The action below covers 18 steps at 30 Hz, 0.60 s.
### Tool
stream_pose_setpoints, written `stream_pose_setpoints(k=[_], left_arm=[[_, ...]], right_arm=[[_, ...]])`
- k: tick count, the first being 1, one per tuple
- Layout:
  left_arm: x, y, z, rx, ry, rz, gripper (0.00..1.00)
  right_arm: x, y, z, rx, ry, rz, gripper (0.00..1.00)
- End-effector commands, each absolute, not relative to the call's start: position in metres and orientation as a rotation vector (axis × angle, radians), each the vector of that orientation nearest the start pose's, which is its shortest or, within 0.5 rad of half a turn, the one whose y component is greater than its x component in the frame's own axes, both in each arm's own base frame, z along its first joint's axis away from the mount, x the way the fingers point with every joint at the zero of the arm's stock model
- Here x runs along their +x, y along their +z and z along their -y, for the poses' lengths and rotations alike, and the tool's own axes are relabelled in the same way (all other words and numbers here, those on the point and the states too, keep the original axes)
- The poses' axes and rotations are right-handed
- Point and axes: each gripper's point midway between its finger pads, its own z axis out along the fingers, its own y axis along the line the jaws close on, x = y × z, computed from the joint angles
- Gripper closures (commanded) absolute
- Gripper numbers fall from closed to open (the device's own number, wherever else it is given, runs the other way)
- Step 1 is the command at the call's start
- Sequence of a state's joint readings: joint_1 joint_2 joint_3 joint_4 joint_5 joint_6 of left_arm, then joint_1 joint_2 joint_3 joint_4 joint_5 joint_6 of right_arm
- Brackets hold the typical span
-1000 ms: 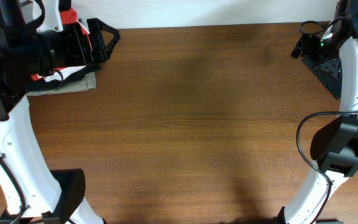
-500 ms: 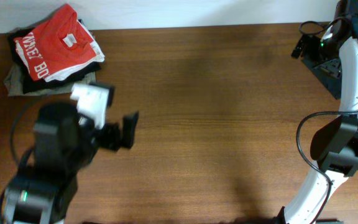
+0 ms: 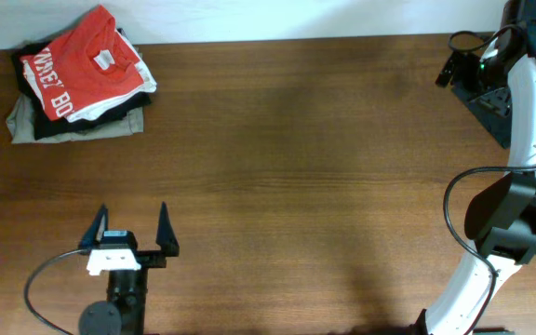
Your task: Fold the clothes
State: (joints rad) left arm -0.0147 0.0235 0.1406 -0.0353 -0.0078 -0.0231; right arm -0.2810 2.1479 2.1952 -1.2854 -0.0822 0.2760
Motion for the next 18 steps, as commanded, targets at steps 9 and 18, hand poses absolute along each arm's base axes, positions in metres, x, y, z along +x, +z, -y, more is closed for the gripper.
stream_pose_setpoints(k=[9, 18], left_arm=[[0.246, 0.156, -0.003, 0.015, 0.034, -1.650, 0.01], [0.246, 0.156, -0.003, 0.015, 0.034, -1.652, 0.01]], right_arm=[[0.471, 0.175, 0.123, 0.744, 0.100, -2.705, 0.01], [0.471, 0.175, 0.123, 0.744, 0.100, -2.705, 0.01]])
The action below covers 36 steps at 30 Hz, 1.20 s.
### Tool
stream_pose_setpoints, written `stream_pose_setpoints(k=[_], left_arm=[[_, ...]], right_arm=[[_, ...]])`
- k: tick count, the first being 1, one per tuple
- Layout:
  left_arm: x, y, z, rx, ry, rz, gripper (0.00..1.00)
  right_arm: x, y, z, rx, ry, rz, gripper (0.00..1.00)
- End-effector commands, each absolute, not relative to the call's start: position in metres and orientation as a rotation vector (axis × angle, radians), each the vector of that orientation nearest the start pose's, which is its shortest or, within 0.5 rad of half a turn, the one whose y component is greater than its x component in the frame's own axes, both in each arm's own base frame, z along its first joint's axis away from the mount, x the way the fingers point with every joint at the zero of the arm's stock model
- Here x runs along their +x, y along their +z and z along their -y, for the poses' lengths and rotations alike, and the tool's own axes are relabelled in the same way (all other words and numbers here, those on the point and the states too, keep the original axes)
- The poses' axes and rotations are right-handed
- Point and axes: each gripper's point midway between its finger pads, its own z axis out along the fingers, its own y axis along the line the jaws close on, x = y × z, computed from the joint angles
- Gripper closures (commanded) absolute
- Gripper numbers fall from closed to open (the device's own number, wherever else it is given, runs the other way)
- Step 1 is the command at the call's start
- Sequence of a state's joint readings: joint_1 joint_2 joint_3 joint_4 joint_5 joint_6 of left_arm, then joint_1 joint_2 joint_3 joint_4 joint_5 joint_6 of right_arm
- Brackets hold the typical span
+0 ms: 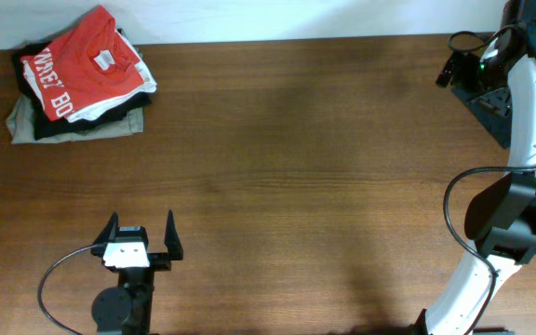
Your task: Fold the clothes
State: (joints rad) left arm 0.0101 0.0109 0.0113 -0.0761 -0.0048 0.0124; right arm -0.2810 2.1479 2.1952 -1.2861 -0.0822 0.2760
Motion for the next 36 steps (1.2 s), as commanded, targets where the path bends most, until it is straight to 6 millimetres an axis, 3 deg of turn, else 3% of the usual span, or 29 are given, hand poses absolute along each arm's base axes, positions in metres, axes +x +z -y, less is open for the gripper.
stream_pose_setpoints(k=[1, 7, 9, 12, 16, 18, 19, 21, 22, 23, 25, 26, 27, 31, 36], left_arm=[[0.246, 0.156, -0.003, 0.015, 0.034, -1.652, 0.01], [0.246, 0.156, -0.003, 0.015, 0.034, -1.652, 0.01], [0.246, 0.156, -0.003, 0.015, 0.034, -1.652, 0.01], [0.246, 0.156, -0.003, 0.015, 0.034, -1.652, 0.01], [0.246, 0.156, -0.003, 0.015, 0.034, -1.652, 0.01], [0.246, 0.156, -0.003, 0.015, 0.034, -1.652, 0.01], [0.246, 0.156, -0.003, 0.015, 0.034, -1.652, 0.01], [0.246, 0.156, -0.003, 0.015, 0.034, -1.652, 0.01], [0.246, 0.156, -0.003, 0.015, 0.034, -1.652, 0.01], [0.246, 0.156, -0.003, 0.015, 0.034, -1.652, 0.01], [0.246, 0.156, -0.003, 0.015, 0.034, -1.652, 0.01], [0.246, 0.156, -0.003, 0.015, 0.034, -1.652, 0.01], [0.246, 0.156, -0.003, 0.015, 0.034, -1.652, 0.01], [0.246, 0.156, -0.003, 0.015, 0.034, -1.652, 0.01], [0.246, 0.156, -0.003, 0.015, 0.034, -1.652, 0.01]], right_arm=[[0.471, 0.175, 0.123, 0.744, 0.100, -2.705, 0.01], [0.472, 0.169, 0.120, 0.737, 0.102, -2.721, 0.02], [0.471, 0.184, 0.116, 0.720, 0.102, -2.693, 0.01], [0.454, 0.260, 0.111, 0.668, 0.096, -2.534, 0.01], [0.390, 0.390, 0.094, 0.575, 0.084, -2.237, 0.01], [0.364, 0.423, 0.087, 0.548, 0.081, -2.150, 0.01], [0.341, 0.448, 0.081, 0.527, 0.078, -2.080, 0.01], [0.307, 0.473, 0.071, 0.503, 0.075, -2.003, 0.01], [0.295, 0.476, 0.068, 0.498, 0.075, -1.988, 0.01], [0.280, 0.476, 0.064, 0.495, 0.074, -1.977, 0.01], [0.244, 0.453, 0.055, 0.506, 0.067, -1.997, 0.01], [0.220, 0.437, 0.059, 0.542, 0.008, -1.995, 0.01], [0.186, 0.406, 0.052, 0.547, -0.010, -1.987, 0.01], [0.177, 0.359, 0.032, 0.411, 0.047, -1.897, 0.01], [0.204, 0.276, 0.003, 0.185, 0.122, -1.777, 0.01]])
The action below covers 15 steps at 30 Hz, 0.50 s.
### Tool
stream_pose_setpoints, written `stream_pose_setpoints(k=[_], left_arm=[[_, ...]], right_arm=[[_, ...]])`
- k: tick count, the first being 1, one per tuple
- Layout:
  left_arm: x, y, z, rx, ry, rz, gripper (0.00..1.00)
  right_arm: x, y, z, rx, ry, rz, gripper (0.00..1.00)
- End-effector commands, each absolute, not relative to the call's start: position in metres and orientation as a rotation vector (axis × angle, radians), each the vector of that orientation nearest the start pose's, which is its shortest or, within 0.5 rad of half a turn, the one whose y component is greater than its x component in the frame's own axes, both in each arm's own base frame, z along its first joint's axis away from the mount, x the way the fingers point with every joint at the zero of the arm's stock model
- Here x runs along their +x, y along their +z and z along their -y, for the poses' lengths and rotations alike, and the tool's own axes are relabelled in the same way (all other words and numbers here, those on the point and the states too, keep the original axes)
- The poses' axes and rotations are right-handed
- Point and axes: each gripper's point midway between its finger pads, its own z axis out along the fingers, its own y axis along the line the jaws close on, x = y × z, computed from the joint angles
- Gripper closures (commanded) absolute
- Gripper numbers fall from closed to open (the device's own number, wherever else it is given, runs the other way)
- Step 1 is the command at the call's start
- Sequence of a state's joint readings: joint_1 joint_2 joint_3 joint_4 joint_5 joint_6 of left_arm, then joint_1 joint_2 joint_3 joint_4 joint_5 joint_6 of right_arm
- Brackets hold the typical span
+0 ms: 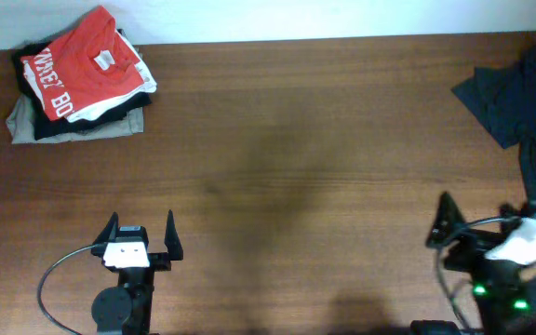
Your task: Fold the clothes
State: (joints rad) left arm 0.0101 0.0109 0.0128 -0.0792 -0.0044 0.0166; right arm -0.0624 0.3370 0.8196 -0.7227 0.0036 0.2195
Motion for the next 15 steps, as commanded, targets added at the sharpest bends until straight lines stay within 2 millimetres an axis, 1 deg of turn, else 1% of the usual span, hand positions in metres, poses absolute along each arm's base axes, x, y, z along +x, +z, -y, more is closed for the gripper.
stream_pose_setpoints(k=[1, 3, 5, 9, 12, 14, 15], left_arm=[[0.246, 0.156, -0.003, 0.015, 0.034, -1.652, 0.01], [0.246, 0.156, -0.003, 0.015, 0.034, -1.652, 0.01], [0.246, 0.156, -0.003, 0.015, 0.034, -1.651, 0.01], [0.246, 0.156, -0.003, 0.015, 0.034, -1.652, 0.01], [0.246, 0.156, -0.003, 0.015, 0.034, -1.652, 0.01], [0.246, 0.156, -0.003, 0.015, 0.034, -1.652, 0.01], [0.246, 0.156, -0.003, 0.015, 0.034, -1.652, 0.01]], right_arm=[[0.209, 0.261, -0.001, 0.164, 0.139, -1.760, 0.01], [0.219, 0.236, -0.009, 0.127, 0.172, -1.689, 0.01], [0.225, 0.217, -0.011, 0.120, 0.180, -1.648, 0.01], [0.237, 0.190, -0.016, 0.098, 0.204, -1.630, 0.01], [0.241, 0.186, -0.017, 0.093, 0.208, -1.597, 0.01], [0.245, 0.191, -0.019, 0.078, 0.221, -1.520, 0.01], [0.245, 0.191, -0.020, 0.070, 0.226, -1.509, 0.01]])
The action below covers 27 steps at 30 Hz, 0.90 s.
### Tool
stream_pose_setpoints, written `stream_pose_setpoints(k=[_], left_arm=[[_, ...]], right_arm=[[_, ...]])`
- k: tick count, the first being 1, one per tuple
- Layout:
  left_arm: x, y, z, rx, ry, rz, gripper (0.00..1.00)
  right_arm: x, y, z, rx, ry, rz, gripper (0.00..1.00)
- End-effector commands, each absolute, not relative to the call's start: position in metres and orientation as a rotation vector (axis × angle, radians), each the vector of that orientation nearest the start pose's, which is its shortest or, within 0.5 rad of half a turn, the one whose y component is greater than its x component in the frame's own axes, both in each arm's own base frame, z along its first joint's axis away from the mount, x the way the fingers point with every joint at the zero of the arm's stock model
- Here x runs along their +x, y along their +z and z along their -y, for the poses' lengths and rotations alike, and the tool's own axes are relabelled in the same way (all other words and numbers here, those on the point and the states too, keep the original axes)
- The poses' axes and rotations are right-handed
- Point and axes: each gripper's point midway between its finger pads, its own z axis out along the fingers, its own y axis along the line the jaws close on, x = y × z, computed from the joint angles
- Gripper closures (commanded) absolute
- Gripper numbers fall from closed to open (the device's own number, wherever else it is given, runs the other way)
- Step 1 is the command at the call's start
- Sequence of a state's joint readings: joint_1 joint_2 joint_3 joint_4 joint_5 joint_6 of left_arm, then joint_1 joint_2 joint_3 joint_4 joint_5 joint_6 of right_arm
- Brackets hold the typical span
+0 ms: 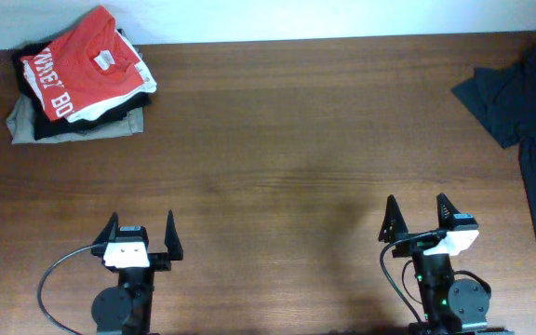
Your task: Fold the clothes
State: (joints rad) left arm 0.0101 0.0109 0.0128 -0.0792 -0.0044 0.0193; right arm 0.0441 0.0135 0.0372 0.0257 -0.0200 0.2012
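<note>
A dark blue-grey garment (525,102) lies unfolded at the table's right edge, running off the far right side. A stack of folded clothes (80,82) with a red printed shirt on top sits at the back left. My left gripper (140,227) rests open near the front left, nothing between its fingers. Near the front right my right gripper (417,213) stands open and empty, well short of the dark garment.
The brown wooden table (277,140) spans the view, with a white wall strip along its far edge. Cables loop from both arm bases at the front edge.
My right arm has moved left from the front right corner and now sits squarely at the front right with its fingers pointing away. The left arm and the clothes are unchanged.
At first my right arm was stretched up the right edge over the dark garment and my left gripper sat open at the front left. The left arm then shifted slightly right. The right arm then stood low at the front right, baring the garment, and now rests further left.
</note>
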Motion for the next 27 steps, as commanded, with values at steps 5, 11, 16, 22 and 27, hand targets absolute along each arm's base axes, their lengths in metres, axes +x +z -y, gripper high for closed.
stream_pose_setpoints(k=[5, 11, 16, 22, 27], left_arm=[[0.246, 0.156, -0.003, 0.015, 0.034, -1.652, 0.01], [0.246, 0.156, -0.003, 0.015, 0.034, -1.652, 0.01], [0.246, 0.156, -0.003, 0.015, 0.034, -1.652, 0.01], [0.246, 0.156, -0.003, 0.015, 0.034, -1.652, 0.01], [0.246, 0.156, -0.003, 0.015, 0.034, -1.652, 0.01]], right_arm=[[0.245, 0.157, -0.023, 0.034, 0.198, -1.646, 0.01], [0.245, 0.157, -0.022, 0.037, 0.194, -1.646, 0.01], [0.245, 0.157, -0.022, 0.037, 0.194, -1.647, 0.01], [0.245, 0.157, -0.022, 0.037, 0.194, -1.647, 0.01], [0.245, 0.157, -0.022, 0.037, 0.194, -1.647, 0.01]])
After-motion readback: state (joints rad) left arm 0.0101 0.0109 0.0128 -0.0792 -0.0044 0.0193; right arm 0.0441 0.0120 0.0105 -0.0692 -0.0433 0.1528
